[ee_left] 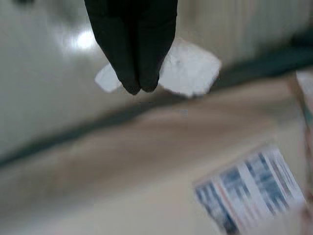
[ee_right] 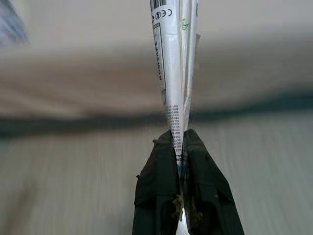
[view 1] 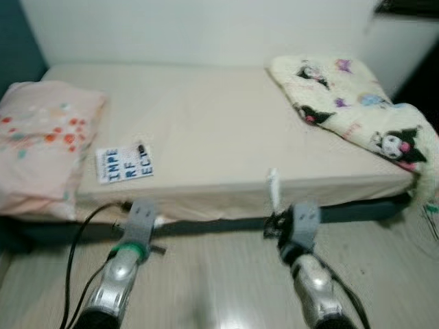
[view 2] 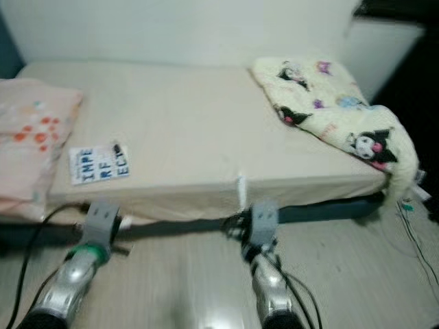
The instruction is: Clean up the room
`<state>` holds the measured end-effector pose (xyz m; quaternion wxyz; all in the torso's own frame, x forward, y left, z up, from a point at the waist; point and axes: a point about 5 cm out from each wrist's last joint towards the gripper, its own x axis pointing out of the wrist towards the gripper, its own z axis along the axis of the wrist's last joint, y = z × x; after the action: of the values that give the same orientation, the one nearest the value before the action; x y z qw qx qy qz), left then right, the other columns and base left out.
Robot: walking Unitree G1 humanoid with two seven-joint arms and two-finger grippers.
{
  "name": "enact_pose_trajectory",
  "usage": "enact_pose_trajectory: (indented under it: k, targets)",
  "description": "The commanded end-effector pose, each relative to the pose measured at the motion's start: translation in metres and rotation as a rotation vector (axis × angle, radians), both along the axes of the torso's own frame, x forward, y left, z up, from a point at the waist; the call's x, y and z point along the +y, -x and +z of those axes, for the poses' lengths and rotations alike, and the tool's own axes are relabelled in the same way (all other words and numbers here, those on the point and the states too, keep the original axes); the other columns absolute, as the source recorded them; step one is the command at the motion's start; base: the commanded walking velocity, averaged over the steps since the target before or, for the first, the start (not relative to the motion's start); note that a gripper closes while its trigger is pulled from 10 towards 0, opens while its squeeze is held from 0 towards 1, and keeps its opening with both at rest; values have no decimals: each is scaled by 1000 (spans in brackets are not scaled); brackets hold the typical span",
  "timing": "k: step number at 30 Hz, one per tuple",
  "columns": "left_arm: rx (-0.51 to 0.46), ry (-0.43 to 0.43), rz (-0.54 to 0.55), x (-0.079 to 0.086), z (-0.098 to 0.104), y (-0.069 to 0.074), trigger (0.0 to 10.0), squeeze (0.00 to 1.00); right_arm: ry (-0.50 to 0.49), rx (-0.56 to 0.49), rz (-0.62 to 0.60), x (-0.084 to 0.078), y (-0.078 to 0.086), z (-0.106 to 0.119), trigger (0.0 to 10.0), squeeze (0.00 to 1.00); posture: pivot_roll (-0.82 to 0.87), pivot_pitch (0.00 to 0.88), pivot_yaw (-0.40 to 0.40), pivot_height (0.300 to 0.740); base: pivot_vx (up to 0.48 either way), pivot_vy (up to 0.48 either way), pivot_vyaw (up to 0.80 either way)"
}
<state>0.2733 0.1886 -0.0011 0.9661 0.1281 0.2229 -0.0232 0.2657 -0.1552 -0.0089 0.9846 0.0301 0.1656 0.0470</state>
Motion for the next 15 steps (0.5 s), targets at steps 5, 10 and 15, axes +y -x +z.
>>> enact_pose_trajectory:
  k: [5,10,15]
  targets:
    - [67,-34,28,5,-19,17,10000,0,54,91,0,-12,19,-18,10000,0,0,17,2,720,0,0,-781]
    - [59,-42,15,2,-21,18,10000,0,60,80,19,-12,18,-18,10000,0,2,10,0,720,0,0,-781]
    - [22,-36,10,-2,-15,10,10000,0,55,44,14,-11,10,-11,10000,0,0,2,1,720,0,0,-781]
